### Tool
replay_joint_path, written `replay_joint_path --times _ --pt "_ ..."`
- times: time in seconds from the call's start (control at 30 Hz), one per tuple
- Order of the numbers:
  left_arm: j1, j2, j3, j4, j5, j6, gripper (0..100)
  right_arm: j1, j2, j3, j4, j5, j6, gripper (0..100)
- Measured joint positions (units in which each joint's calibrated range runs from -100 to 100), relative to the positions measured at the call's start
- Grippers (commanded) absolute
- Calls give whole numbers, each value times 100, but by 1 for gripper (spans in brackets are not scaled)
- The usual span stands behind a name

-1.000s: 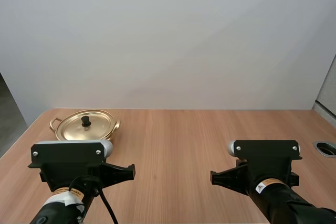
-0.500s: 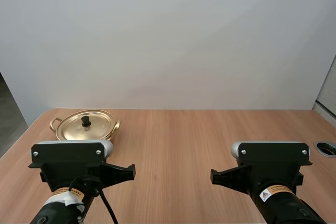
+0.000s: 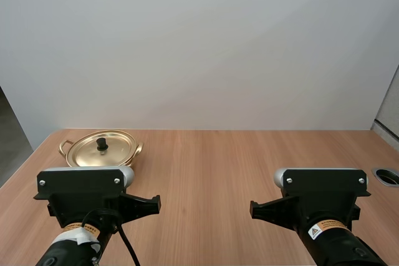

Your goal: Open the pot, put the car inside, and close it

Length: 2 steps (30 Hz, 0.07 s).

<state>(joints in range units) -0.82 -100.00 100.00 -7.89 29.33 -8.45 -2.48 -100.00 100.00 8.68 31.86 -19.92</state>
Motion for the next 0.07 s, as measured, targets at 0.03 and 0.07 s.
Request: replay_joint_path --times 0.03,0.07 --pt "0 0 0 0 0 0 0 0 0 0 0 0 0 0" --pt "0 0 0 0 0 0 0 0 0 0 0 0 0 0"
